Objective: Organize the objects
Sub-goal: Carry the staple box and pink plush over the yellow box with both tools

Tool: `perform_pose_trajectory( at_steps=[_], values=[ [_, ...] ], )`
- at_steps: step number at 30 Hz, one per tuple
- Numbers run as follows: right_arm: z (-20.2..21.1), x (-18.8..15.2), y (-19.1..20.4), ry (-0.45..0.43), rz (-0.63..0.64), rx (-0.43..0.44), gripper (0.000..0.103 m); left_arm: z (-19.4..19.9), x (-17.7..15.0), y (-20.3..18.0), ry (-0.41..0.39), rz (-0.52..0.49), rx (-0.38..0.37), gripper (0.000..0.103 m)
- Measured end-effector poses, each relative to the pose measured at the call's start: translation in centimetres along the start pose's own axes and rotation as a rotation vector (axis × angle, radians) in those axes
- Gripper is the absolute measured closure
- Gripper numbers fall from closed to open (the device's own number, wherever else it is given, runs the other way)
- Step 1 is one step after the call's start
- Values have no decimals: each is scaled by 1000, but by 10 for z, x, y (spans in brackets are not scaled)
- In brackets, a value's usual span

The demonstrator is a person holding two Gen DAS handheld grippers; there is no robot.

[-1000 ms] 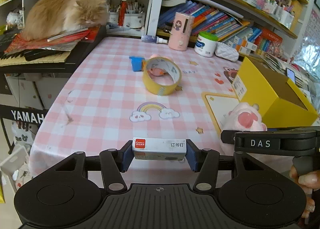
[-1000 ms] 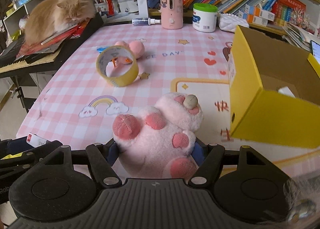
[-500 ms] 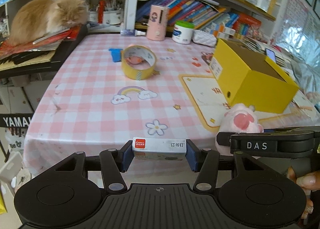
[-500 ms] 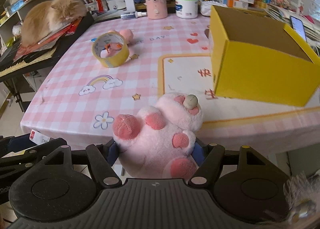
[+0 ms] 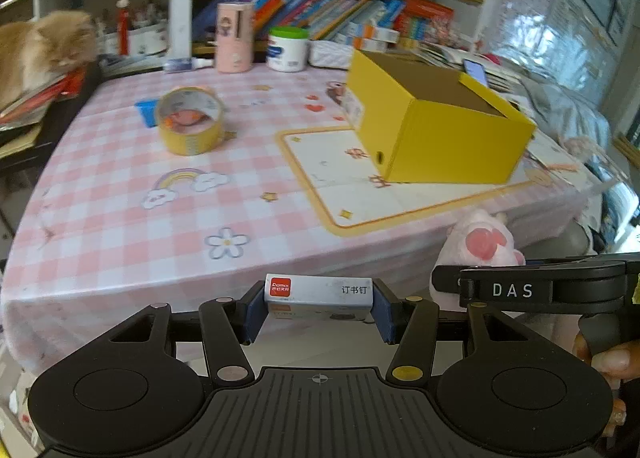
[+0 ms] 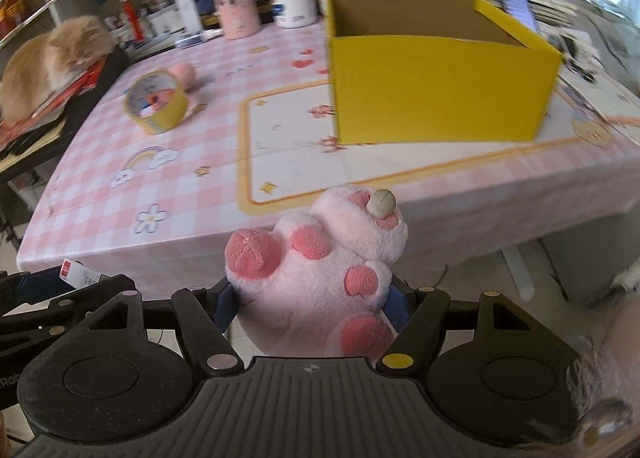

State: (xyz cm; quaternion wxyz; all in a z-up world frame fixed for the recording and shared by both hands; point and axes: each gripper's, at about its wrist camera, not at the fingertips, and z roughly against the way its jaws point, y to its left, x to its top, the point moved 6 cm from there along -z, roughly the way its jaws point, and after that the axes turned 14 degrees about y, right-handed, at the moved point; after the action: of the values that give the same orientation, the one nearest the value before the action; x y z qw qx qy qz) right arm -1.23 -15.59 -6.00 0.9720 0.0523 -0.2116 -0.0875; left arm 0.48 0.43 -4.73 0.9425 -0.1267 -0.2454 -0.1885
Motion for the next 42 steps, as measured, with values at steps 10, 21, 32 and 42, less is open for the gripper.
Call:
perform_pose_trajectory(
  at_steps=[10,21,32,42],
  values=[
    [14,-15,-37,-12,-110,-65,35,-12,10,-32,15,-90,-74,51],
    [25,-13,-69,-34,-179,-122,35,-25,28,-62,9,-162,-128,51],
    [27,6,-91,-52,-195,-140,35,-32,55,-83,-30,-190,-134,51],
    [32,39,-121,-91,-204,-134,35,-33,91,-114,-99,-230,-132,51]
  ],
)
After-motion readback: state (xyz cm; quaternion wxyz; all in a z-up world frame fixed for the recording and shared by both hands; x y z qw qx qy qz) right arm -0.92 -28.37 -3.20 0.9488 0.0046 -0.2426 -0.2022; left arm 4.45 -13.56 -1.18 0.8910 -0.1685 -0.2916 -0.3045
